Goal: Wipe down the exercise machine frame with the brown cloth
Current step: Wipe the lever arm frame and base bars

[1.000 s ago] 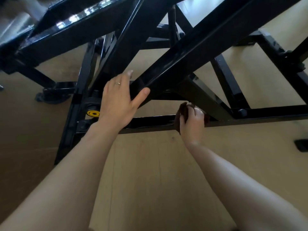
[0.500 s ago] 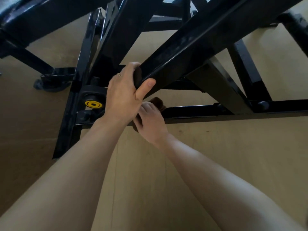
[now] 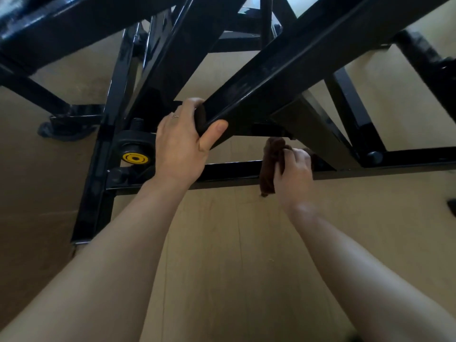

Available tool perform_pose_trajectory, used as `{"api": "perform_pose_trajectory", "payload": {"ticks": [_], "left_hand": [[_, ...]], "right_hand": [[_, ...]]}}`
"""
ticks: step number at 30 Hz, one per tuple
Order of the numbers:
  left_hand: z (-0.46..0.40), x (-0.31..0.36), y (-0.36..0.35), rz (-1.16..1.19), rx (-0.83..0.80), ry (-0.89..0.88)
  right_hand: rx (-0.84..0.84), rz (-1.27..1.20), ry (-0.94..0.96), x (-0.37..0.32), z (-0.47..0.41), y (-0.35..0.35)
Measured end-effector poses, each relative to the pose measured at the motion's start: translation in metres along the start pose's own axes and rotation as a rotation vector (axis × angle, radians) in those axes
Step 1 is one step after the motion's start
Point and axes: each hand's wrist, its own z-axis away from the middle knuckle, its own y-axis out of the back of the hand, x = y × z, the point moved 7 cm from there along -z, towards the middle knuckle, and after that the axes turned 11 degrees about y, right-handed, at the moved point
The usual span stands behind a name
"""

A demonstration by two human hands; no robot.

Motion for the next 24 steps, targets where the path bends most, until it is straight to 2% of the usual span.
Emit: {"api": "perform_pose_trajectory", "payload": {"ticks": [3, 7, 10, 13, 19, 24], "left_hand": [[0.000, 0.000, 0.000, -0.018, 0.022, 0.003], [-0.002, 0.000, 0.002, -0.022, 0.045, -0.014], [-0.001, 0.000, 0.001, -0.023, 0.038, -0.027], [-0.002, 0.000, 0.000, -0.034, 0.040, -0.040], [0.001, 0.000, 0.001, -0.071, 0.055, -0.025], [0.005, 0.002, 0.002, -0.098, 0.073, -0.002]], "right_hand": [[0.002, 0.035, 0.029, -0.029, 0.002, -0.017], [-0.103, 0.073, 0.321, -0.112, 0.012, -0.067], [-0.167, 0.062, 0.436, -0.151, 0.018, -0.089], [-0.225, 0.118, 0.526, -0.148, 0.019, -0.086], [-0.289, 0.195, 0.590, -0.136, 0.014, -0.081], [-0.258, 0.325, 0.539, -0.069, 0.020, -0.046]]}}
